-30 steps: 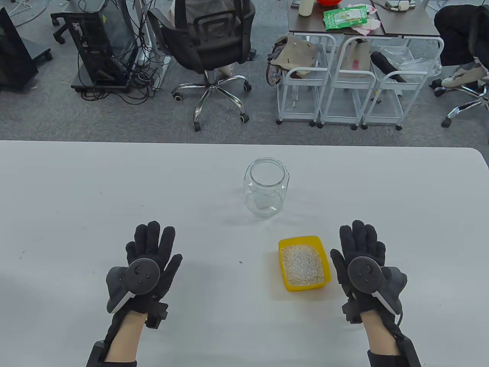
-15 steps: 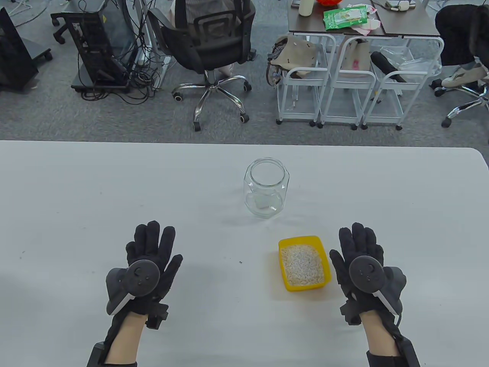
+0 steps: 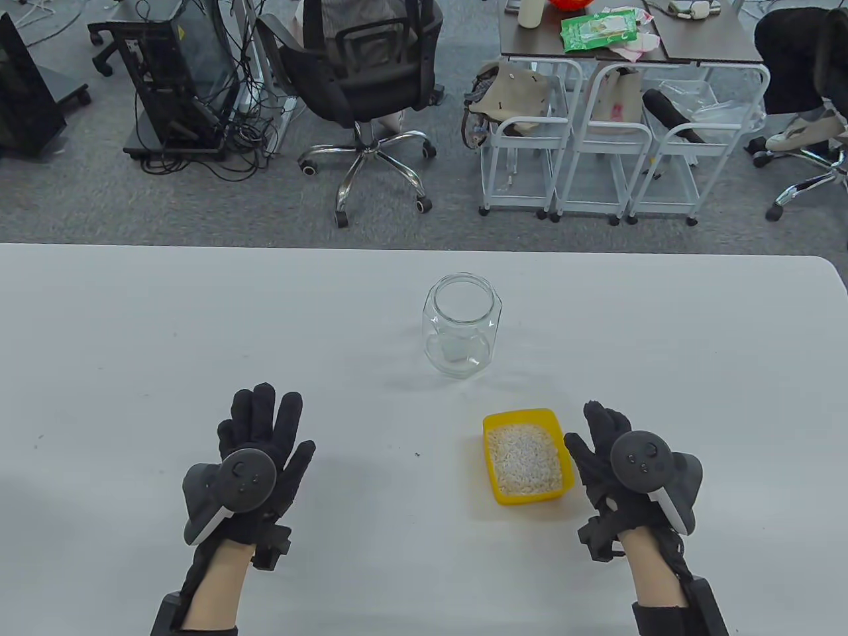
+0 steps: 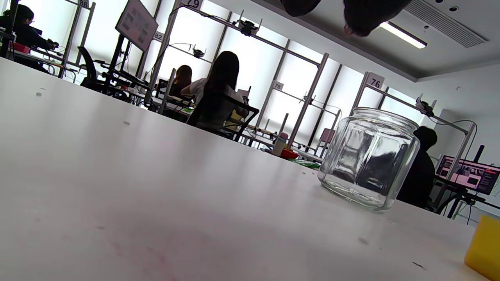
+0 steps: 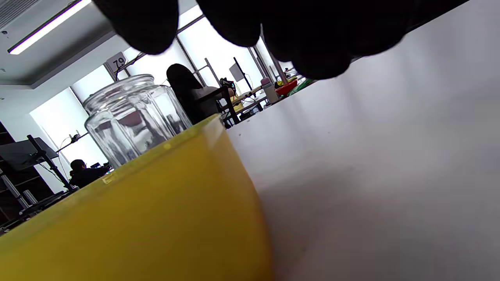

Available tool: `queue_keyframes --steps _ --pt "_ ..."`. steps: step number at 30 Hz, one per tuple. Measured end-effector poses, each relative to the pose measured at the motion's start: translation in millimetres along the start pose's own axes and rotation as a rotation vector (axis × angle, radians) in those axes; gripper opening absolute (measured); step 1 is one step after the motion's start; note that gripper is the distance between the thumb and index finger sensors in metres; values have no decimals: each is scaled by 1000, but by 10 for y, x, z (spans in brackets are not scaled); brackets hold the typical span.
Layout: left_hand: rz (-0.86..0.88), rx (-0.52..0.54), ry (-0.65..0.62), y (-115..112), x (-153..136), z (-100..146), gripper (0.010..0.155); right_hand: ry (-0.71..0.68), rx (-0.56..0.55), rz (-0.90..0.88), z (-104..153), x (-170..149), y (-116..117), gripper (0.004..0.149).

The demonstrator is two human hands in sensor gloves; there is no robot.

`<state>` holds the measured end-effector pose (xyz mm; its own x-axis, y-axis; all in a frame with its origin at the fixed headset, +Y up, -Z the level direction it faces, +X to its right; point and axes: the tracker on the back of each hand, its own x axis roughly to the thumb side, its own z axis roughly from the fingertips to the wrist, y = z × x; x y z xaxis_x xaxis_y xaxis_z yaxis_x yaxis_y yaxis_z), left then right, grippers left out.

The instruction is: Pour rice from plastic food container into glass jar

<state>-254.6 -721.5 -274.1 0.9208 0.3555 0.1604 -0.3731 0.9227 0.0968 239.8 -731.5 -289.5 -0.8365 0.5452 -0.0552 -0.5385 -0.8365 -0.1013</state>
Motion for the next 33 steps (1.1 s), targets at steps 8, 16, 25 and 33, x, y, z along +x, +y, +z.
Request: queue_keyframes --steps 8,16,25,33 --pt "23 -11 10 -5 -5 0 68 101 123 -27 -108 -54 230 65" --pt "31 -22 9 -7 -7 -10 68 183 182 27 -182 6 383 53" --pt "35 -25 10 -9 -10 -15 68 191 179 59 -196 52 416 40" --pt "39 -20 15 -3 -19 -18 66 186 181 -52 -138 150 362 39"
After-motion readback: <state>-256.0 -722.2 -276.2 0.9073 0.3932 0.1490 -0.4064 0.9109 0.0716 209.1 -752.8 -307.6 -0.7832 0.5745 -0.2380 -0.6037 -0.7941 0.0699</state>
